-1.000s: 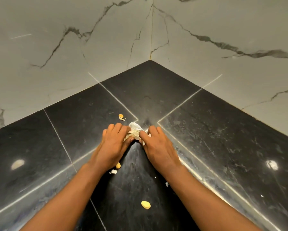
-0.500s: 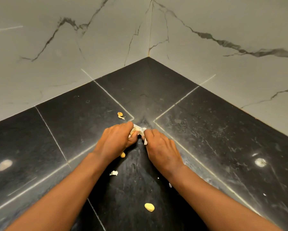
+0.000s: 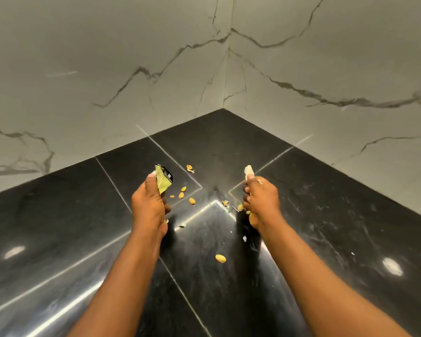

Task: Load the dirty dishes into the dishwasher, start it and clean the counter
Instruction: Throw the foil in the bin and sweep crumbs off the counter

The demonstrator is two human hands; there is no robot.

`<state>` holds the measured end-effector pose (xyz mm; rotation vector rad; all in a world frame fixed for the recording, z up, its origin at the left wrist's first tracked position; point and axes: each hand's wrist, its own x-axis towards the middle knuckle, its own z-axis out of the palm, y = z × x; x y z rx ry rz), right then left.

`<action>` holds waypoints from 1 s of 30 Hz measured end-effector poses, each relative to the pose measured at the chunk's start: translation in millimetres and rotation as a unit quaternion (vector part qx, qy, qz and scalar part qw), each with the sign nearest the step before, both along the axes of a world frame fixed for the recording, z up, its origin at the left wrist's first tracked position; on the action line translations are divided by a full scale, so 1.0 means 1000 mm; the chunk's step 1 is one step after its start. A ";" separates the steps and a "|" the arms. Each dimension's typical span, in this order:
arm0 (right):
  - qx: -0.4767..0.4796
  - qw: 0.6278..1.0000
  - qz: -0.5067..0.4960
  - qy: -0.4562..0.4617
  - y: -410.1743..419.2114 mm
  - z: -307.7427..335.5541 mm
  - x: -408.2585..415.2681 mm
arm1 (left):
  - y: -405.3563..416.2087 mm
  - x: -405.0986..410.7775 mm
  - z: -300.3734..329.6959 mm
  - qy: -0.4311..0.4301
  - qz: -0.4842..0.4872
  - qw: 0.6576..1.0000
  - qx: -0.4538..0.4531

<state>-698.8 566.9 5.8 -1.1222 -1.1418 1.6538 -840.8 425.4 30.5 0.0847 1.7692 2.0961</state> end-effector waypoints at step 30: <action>-0.577 0.716 0.119 0.375 -0.480 -0.187 0.278 | -0.459 0.334 -0.207 -0.406 0.119 0.900 0.105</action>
